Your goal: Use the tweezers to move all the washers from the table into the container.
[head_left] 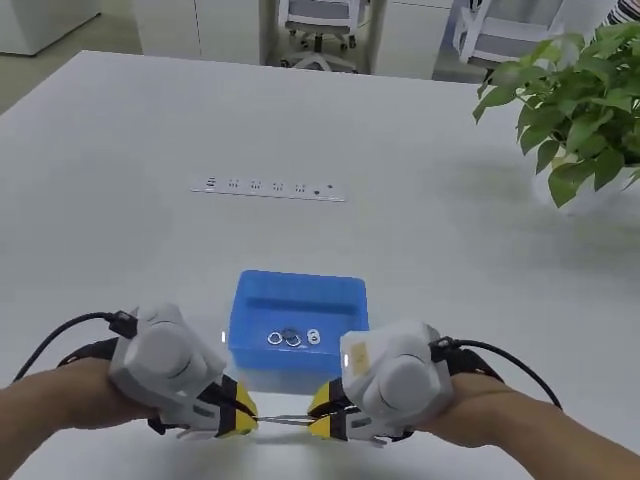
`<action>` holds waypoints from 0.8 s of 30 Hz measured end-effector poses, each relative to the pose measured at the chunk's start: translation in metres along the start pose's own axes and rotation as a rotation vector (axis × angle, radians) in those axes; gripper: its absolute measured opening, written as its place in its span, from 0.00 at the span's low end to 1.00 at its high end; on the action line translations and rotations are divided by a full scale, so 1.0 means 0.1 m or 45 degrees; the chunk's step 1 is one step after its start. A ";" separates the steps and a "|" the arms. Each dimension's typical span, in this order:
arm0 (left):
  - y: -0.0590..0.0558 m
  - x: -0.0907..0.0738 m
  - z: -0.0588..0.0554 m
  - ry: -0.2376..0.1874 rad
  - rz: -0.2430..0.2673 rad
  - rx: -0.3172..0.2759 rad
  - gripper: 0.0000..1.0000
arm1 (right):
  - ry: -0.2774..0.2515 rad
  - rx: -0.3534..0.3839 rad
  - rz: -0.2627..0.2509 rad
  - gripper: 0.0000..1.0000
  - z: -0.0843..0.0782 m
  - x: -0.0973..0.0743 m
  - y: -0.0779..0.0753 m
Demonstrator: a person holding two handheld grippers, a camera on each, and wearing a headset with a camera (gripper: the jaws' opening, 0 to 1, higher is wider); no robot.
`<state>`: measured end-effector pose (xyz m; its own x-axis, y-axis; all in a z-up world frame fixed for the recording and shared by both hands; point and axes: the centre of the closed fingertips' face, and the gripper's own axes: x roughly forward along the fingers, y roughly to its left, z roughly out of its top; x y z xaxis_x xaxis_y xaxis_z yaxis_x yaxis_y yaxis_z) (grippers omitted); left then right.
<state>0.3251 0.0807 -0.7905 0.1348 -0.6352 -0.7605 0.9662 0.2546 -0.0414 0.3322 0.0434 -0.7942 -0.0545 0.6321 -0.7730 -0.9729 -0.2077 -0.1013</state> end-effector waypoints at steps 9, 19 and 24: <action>-0.08 0.08 -0.04 0.029 -0.033 0.005 0.05 | 0.026 0.003 0.021 0.08 -0.06 0.03 0.08; -0.16 0.12 -0.08 0.044 -0.058 -0.005 0.05 | 0.040 -0.011 0.040 0.09 -0.09 0.07 0.15; -0.16 0.12 -0.08 0.042 -0.056 -0.006 0.05 | 0.041 0.002 0.041 0.10 -0.09 0.07 0.16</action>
<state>0.3091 0.0752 -0.8043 0.0847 -0.6212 -0.7791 0.9699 0.2307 -0.0785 0.3187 0.0380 -0.8070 -0.0788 0.6005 -0.7958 -0.9712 -0.2263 -0.0746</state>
